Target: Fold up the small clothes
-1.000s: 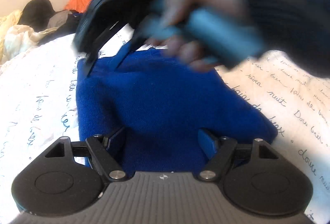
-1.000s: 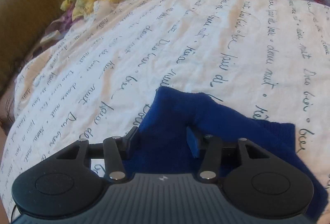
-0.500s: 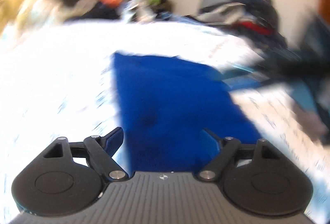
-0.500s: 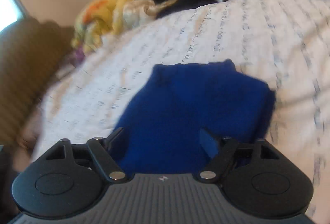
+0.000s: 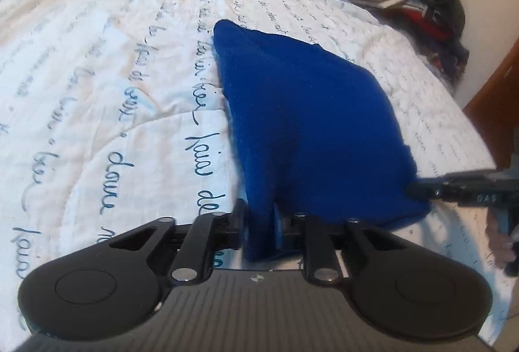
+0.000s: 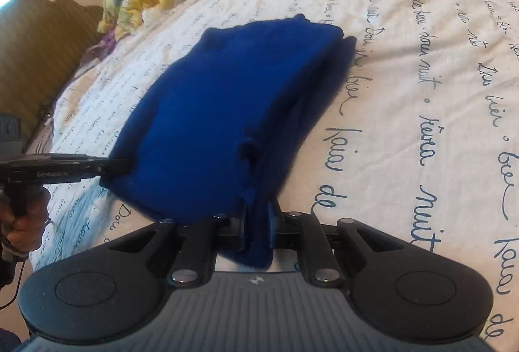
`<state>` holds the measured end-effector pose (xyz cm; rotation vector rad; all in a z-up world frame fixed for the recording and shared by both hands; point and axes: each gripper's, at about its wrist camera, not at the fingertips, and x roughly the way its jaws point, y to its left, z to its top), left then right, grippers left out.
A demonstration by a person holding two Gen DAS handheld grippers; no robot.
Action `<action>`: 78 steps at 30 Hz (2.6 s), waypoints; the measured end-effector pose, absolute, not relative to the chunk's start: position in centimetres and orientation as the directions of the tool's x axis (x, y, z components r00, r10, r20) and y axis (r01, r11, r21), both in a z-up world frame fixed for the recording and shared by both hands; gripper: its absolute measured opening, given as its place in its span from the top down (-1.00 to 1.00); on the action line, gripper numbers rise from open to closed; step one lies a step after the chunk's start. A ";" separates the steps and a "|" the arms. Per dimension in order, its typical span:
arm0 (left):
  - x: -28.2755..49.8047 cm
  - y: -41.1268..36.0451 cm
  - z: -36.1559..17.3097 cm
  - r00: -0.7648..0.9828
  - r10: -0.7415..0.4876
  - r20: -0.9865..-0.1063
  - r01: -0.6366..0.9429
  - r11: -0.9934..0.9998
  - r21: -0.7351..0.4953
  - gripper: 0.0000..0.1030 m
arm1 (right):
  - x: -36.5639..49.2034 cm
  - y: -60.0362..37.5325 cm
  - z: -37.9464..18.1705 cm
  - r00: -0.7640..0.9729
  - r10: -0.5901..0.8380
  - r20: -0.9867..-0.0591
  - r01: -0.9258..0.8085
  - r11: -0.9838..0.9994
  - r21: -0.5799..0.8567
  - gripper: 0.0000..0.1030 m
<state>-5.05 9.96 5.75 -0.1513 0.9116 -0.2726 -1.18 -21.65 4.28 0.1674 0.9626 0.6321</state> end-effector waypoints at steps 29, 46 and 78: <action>-5.0 2.2 4.6 0.678 -0.224 -0.700 0.275 0.961 -0.041 -0.38 | 12.8 -7.4 7.0 0.471 0.472 -0.745 -0.530 0.827 0.189 -0.46; 1.5 11.1 6.5 0.699 -0.270 -0.663 0.062 0.945 -0.320 -0.57 | 9.1 -24.6 4.3 0.557 0.576 -0.598 -0.155 0.779 0.607 -0.76; -4.1 10.6 5.3 0.588 -0.301 -0.751 0.089 0.947 -0.309 -0.18 | -0.4 -26.7 2.9 0.444 0.649 -0.618 -0.135 0.730 0.670 -0.41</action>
